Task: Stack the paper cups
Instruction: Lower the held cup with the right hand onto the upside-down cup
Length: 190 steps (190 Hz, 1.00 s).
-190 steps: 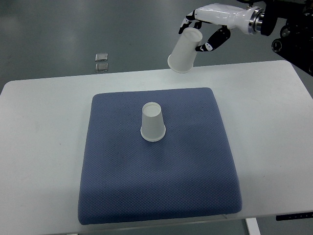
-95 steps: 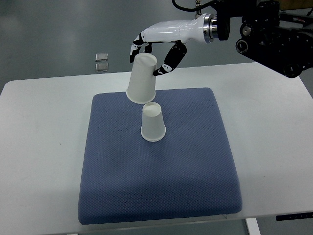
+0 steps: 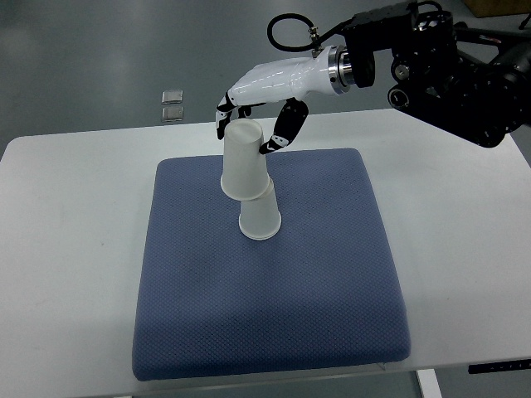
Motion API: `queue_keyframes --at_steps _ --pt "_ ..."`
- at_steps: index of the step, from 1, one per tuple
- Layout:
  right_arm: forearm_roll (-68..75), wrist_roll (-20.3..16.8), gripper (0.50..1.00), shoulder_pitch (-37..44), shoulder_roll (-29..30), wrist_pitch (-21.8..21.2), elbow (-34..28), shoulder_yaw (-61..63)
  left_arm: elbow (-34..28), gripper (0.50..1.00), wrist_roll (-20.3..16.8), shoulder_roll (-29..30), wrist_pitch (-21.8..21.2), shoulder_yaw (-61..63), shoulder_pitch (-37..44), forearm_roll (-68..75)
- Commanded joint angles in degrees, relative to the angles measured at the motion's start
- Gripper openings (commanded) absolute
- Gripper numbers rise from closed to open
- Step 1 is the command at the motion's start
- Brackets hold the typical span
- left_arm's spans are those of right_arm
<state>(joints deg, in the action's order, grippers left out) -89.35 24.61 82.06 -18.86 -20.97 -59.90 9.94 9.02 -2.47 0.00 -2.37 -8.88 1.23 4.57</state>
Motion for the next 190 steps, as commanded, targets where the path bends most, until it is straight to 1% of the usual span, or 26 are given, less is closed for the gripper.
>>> queue_keyframes --at_steps 1,95,115,144,169,178,189,190 --pt "-1.2 0.0 0.592 0.1 0.0 0.0 0.0 0.0 -0.1 1.0 0.0 0.0 0.0 0.0 0.0 0.0" --pt "-4.3 0.2 0.594 -0.9 -0.5 0.1 0.0 -0.1 -0.1 1.0 0.0 0.0 0.0 0.0 0.0 0.0" --pt "-4.3 0.1 0.599 -1.7 -0.3 1.1 0.0 -0.1 0.0 1.0 0.0 0.0 0.0 0.0 0.0 0.0" --pt "-5.0 0.0 0.609 -2.4 -0.3 1.4 0.0 -0.3 0.0 1.0 0.0 0.0 0.0 0.0 0.0 0.0" --pt "-5.0 -0.1 0.65 -2.7 -0.3 2.0 0.0 -0.4 0.0 1.0 0.0 0.0 0.0 0.0 0.0 0.0" --pt "-5.0 -0.1 0.695 -2.9 -0.3 2.1 0.0 -0.4 0.0 1.0 -0.1 0.0 0.0 0.0 0.0 0.0" --pt "-4.9 -0.1 0.723 -3.0 -0.4 2.1 0.0 -0.4 -0.1 1.0 0.0 0.0 0.0 0.0 0.0 0.0" --pt "-4.9 0.0 0.731 -2.9 -0.4 2.0 0.0 -0.4 0.0 1.0 0.0 0.0 0.0 0.0 0.0 0.0"
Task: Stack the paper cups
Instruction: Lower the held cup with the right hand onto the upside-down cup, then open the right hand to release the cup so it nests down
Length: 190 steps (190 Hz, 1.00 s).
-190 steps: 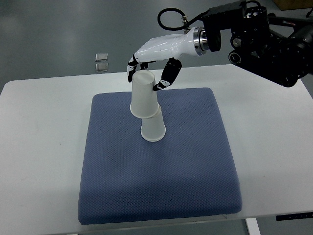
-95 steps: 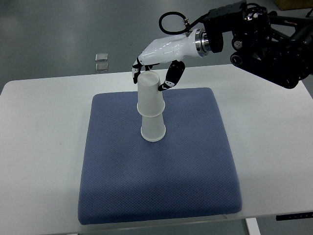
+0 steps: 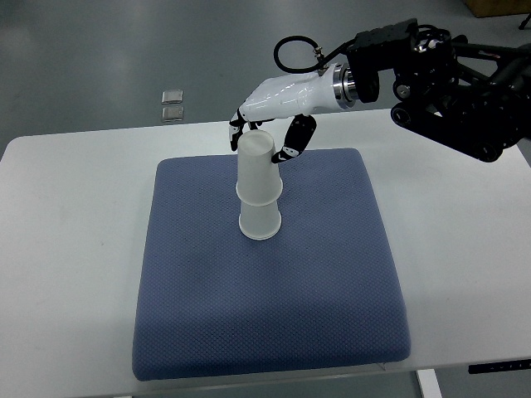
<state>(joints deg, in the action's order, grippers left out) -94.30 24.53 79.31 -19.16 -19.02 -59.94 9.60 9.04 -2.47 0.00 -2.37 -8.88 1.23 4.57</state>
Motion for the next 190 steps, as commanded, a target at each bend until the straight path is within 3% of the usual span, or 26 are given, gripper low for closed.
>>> queue_keyframes --at_steps 1,21,78,190 --pt "0.1 0.1 0.731 -0.1 -0.1 0.0 0.1 0.0 0.0 1.0 0.0 0.0 0.0 0.0 0.0 0.0" --pt "0.2 0.1 0.782 -0.1 -0.2 -0.4 0.0 0.0 -0.1 1.0 0.0 0.0 0.0 0.0 0.0 0.0" --pt "0.3 0.1 0.85 0.1 -0.7 -1.9 0.0 0.0 0.0 1.0 0.0 0.0 0.0 0.0 0.0 0.0" --pt "3.8 0.0 0.858 -0.3 -2.0 -3.0 0.7 1.1 0.0 1.0 0.0 0.0 0.0 0.0 0.0 0.0"
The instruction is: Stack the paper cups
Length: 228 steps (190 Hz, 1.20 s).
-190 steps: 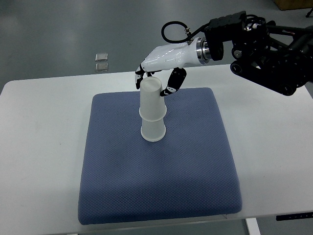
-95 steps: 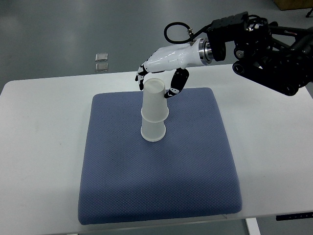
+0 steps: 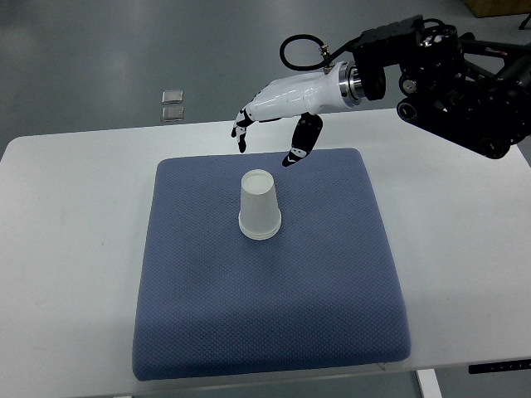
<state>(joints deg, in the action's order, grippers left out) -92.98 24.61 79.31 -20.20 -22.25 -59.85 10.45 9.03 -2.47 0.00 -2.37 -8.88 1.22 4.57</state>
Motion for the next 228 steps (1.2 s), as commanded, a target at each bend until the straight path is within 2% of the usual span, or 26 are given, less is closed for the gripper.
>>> queue_keyframes --at_steps 1,27,45,65,93,113,133,164,199,205,210,228 --pt "2.4 -0.1 0.858 -0.3 -1.0 0.3 0.6 0.3 0.0 1.0 0.0 0.0 0.0 0.0 0.0 0.0" --pt "12.3 -2.7 0.858 -1.2 -2.3 0.7 3.7 0.4 0.0 1.0 0.0 0.0 0.0 0.0 0.0 0.0" --pt "20.6 -4.2 0.858 -4.1 -2.5 3.8 8.0 2.2 -0.1 1.0 -0.1 0.0 0.0 0.0 0.0 0.0" --pt "30.9 -4.8 0.858 -10.4 -1.9 7.6 16.1 6.0 0.0 1.0 0.0 0.0 0.0 0.0 0.0 0.0" --pt "44.0 -6.1 0.858 -16.7 -1.2 9.3 23.6 10.8 0.0 1.0 0.0 0.0 0.0 0.0 0.0 0.0" --pt "52.8 -8.7 0.858 -19.5 -1.3 10.6 24.3 13.5 0.0 1.0 0.0 0.0 0.0 0.0 0.0 0.0" --pt "61.7 -10.9 0.858 -21.4 -1.2 13.9 24.5 15.0 -0.1 1.0 0.0 0.0 0.0 0.0 0.0 0.0" --pt "73.6 -11.3 0.858 -23.7 -0.9 20.2 24.8 15.7 -0.1 1.0 0.0 0.0 0.0 0.0 0.0 0.0" --pt "80.3 -11.3 0.86 -25.6 0.1 20.4 24.7 15.7 0.0 1.0 0.0 0.0 0.0 0.0 0.0 0.0" --pt "81.0 -11.3 0.872 -25.9 0.2 20.5 24.7 15.7 -0.1 1.0 0.0 0.0 0.0 0.0 0.0 0.0" --pt "81.4 -11.2 0.907 -26.1 0.3 20.8 24.7 15.7 -0.1 1.0 0.0 0.0 0.0 0.0 0.0 0.0" --pt "81.7 -11.2 0.909 -26.9 0.6 21.0 24.8 15.7 0.0 1.0 0.0 0.0 0.0 0.0 0.0 0.0"
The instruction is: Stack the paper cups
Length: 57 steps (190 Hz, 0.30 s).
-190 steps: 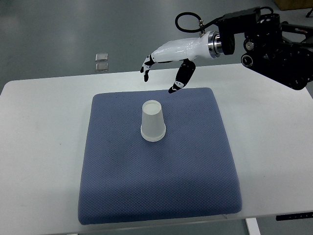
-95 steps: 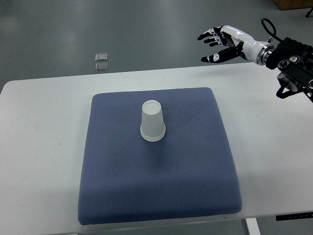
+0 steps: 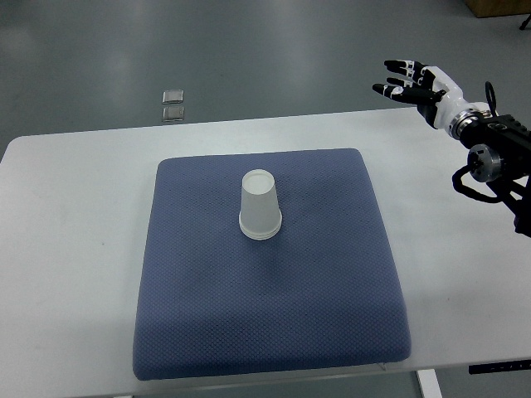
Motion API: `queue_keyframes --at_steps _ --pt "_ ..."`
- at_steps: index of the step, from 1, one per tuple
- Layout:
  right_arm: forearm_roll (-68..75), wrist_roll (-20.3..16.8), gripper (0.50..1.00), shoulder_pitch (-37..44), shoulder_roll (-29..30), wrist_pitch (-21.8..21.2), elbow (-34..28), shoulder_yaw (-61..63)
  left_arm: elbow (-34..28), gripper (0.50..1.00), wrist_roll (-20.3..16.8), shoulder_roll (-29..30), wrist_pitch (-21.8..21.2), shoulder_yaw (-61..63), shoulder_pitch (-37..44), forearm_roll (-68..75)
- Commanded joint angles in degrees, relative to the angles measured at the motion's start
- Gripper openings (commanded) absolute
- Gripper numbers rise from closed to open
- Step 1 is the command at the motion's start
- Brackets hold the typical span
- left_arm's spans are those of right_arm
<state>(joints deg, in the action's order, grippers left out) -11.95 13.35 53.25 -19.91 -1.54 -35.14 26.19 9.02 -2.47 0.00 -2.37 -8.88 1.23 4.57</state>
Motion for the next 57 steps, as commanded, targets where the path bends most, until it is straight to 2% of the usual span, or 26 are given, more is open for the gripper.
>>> queue_keyframes --at_steps 1,57 --pt "0.7 0.1 0.909 -1.0 0.3 0.3 0.1 0.0 0.0 1.0 0.0 0.0 0.0 0.0 0.0 0.0" --pt "0.6 0.2 0.917 -3.2 0.5 0.0 0.0 -0.1 0.0 1.0 0.0 0.0 0.0 0.0 0.0 0.0"
